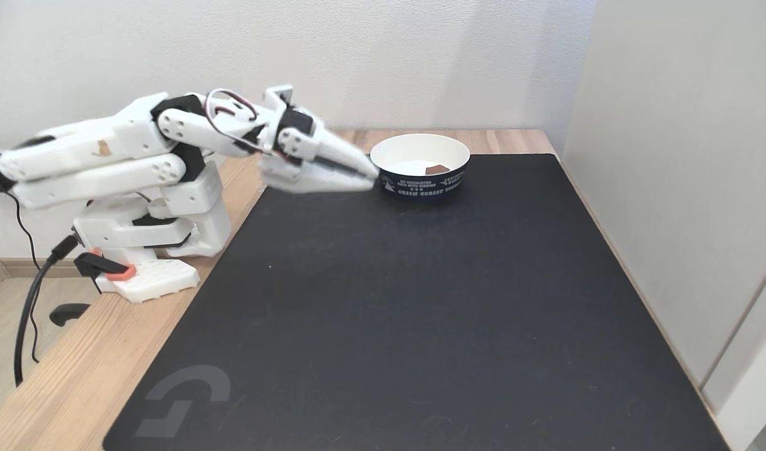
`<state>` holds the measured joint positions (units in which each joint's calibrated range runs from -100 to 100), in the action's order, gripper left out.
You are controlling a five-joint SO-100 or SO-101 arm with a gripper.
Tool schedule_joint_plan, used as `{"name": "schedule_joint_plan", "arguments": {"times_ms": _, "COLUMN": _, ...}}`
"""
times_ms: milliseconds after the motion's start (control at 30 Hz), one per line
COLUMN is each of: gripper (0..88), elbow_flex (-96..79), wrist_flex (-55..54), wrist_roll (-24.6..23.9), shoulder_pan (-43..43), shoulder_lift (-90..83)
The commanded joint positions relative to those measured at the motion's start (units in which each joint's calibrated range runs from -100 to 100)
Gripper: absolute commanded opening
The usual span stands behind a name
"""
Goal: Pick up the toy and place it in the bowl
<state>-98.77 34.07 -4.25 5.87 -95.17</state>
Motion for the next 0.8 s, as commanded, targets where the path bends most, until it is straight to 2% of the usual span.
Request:
{"name": "schedule_joint_plan", "arguments": {"times_ms": 0, "gripper": 2.2, "elbow_flex": -0.78, "wrist_flex": 17.25, "wrist_roll": 3.62, "shoulder_pan": 0.2, "shoulder_lift": -4.33}}
{"name": "schedule_joint_plan", "arguments": {"times_ms": 67, "gripper": 2.2, "elbow_flex": -0.6, "wrist_flex": 20.55, "wrist_roll": 3.73, "shoulder_pan": 0.28, "shoulder_lift": -4.41}}
{"name": "schedule_joint_plan", "arguments": {"times_ms": 767, "gripper": 2.2, "elbow_flex": -0.42, "wrist_flex": 20.38, "wrist_roll": 3.36, "shoulder_pan": 0.45, "shoulder_lift": -4.25}}
